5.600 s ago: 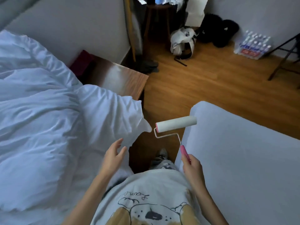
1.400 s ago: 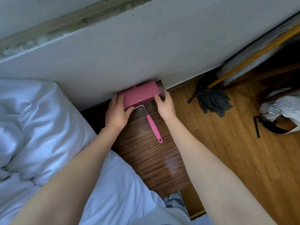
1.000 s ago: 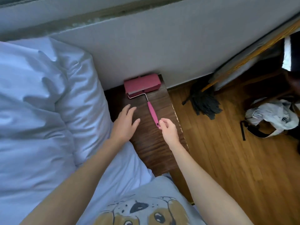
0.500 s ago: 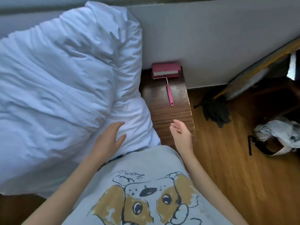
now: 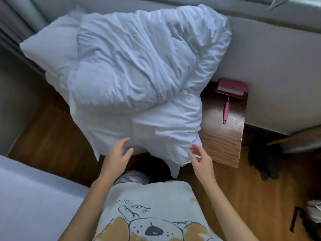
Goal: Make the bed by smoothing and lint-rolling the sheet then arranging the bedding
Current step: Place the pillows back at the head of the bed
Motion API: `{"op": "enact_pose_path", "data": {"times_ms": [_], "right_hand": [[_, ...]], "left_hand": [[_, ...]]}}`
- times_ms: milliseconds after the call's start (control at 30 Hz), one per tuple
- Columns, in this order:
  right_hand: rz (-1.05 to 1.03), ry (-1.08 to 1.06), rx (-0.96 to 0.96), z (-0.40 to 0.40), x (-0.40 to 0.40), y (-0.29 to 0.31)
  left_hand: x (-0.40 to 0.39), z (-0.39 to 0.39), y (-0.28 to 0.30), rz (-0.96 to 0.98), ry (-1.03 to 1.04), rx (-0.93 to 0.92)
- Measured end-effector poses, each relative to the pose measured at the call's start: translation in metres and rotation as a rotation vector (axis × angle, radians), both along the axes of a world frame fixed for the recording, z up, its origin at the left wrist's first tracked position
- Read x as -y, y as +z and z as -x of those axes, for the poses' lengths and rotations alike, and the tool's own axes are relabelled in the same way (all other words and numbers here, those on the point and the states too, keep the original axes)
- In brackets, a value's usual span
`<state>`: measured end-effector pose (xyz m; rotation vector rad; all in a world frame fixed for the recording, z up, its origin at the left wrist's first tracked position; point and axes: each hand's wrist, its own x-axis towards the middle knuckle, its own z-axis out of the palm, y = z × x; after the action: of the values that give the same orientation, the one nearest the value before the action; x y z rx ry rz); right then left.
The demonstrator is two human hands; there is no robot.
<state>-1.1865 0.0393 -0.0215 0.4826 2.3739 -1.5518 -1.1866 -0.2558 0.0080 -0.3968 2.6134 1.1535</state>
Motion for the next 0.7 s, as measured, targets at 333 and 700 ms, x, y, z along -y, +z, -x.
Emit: {"op": "enact_pose_path", "data": {"times_ms": [333,700], "right_hand": [[-0.070,0.173,-0.131,0.010,0.199,0.008],[0.005,0.400,-0.187,0.078,0.436,0.054]], "left_hand": [[0.196,-0.007,-0.011,-0.066,0.159,-0.036],[0.384,0.050,0.022,0.054,0.046,-0.016]]}}
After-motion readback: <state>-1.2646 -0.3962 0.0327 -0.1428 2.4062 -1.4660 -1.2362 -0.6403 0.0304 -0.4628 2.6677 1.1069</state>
